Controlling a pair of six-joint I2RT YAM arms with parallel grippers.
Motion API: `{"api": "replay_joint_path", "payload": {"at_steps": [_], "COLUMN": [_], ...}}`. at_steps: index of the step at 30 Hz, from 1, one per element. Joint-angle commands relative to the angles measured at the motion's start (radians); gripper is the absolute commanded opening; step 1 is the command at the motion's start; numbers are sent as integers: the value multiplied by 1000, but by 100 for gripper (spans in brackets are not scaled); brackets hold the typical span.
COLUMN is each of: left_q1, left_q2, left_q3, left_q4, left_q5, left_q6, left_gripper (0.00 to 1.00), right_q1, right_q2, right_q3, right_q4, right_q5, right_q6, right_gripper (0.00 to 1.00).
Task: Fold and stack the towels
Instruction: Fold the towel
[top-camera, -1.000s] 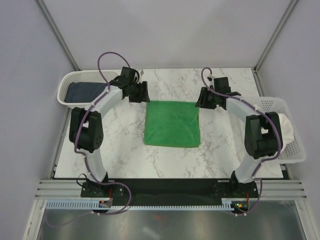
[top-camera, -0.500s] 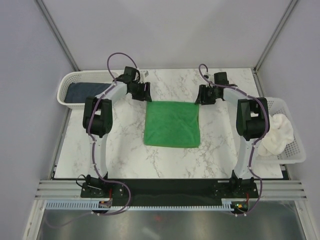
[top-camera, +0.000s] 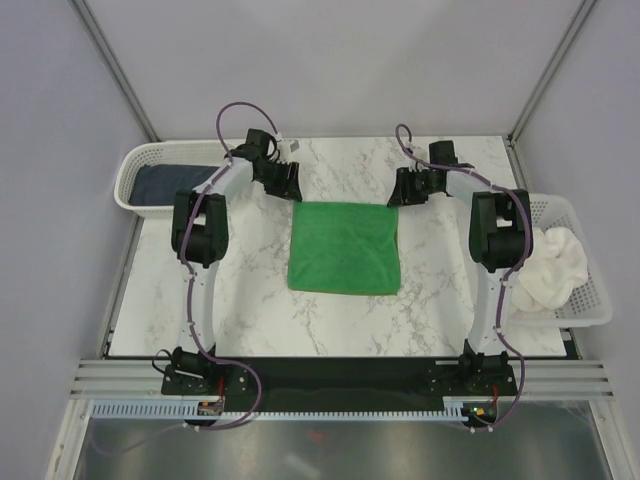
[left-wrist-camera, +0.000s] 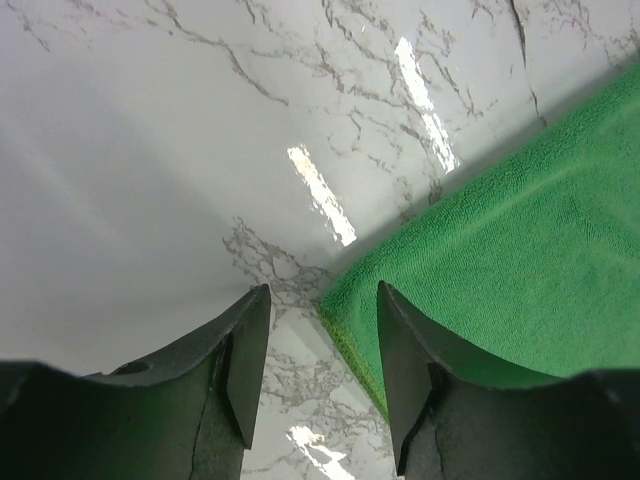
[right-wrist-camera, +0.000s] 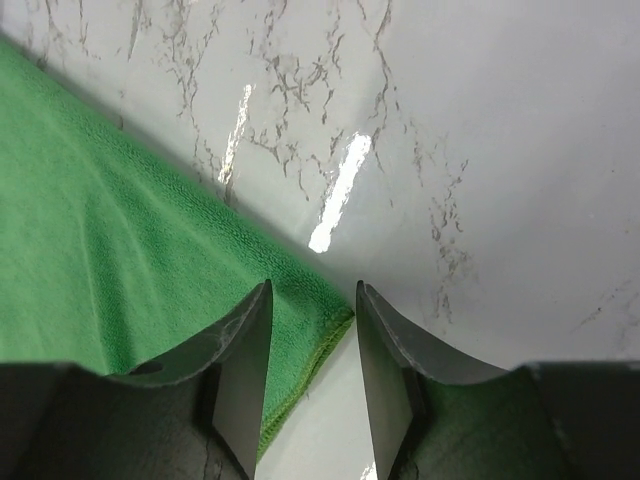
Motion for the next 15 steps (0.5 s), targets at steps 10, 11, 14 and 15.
{"api": "replay_joint_path", "payload": {"at_steps": [10, 11, 14, 15], "left_q1": [16, 18, 27, 29], "left_q2": [70, 76, 85, 86], "left_q3": [141, 144, 155, 156], "left_q4": [-136, -139, -148, -149], "left_q5": [149, 155, 173, 174], "left_q6": [124, 124, 121, 120], "left_gripper": [50, 51, 49, 49], "right_q1": [-11, -13, -22, -28], "right_q2": [79, 80, 93, 97], "right_q3": [76, 78, 87, 92], "right_q4": [-141, -144, -158, -159], "right_q5": [-108, -111, -116, -117], "right_q6": [-149, -154, -160, -158], "right_gripper": [41, 42, 42, 41]}}
